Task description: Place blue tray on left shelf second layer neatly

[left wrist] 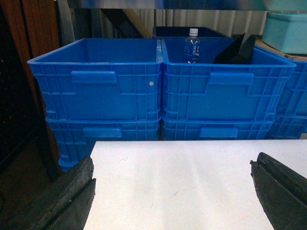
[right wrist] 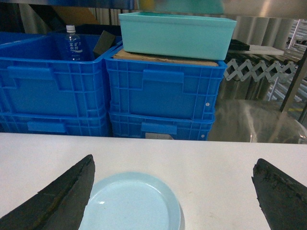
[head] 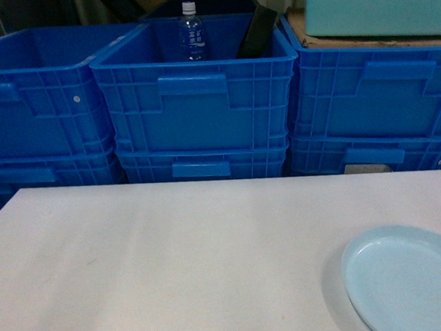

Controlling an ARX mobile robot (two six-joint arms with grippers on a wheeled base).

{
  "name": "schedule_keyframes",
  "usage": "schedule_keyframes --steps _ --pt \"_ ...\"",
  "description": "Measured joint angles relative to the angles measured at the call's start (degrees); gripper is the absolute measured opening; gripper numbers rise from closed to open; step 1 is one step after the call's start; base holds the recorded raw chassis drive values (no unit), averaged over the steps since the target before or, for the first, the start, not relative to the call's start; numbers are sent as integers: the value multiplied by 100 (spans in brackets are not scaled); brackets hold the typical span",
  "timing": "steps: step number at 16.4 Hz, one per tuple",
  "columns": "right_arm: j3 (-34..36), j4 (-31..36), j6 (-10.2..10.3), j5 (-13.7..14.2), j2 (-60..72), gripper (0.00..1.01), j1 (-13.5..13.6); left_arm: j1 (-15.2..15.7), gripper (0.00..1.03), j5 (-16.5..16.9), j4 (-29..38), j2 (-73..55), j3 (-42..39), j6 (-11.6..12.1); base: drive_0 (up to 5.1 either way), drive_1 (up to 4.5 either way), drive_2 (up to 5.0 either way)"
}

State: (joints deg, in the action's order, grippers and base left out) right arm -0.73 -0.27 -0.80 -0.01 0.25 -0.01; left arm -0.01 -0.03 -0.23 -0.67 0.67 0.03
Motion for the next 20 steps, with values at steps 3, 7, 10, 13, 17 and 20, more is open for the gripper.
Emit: schedule_keyframes --steps 3,7,10,13,17,20 --pt "0 0 -2 -2 2 98 0 0 98 0 0 0 0 0 0 0 0" --pt "0 0 0 -2 0 98 0 0 98 0 0 0 0 0 0 0 0" --pt "0 0 -2 -2 0 98 0 0 98 0 0 0 0 0 0 0 0" --pt "-2 -2 0 0 2 98 0 0 98 0 0 0 0 0 0 0 0" --pt "0 -2 0 0 0 98 0 0 98 0 0 0 0 0 0 0 0" --pt "-2 -2 -2 -2 0 98 0 0 98 0 0 0 0 0 0 0 0"
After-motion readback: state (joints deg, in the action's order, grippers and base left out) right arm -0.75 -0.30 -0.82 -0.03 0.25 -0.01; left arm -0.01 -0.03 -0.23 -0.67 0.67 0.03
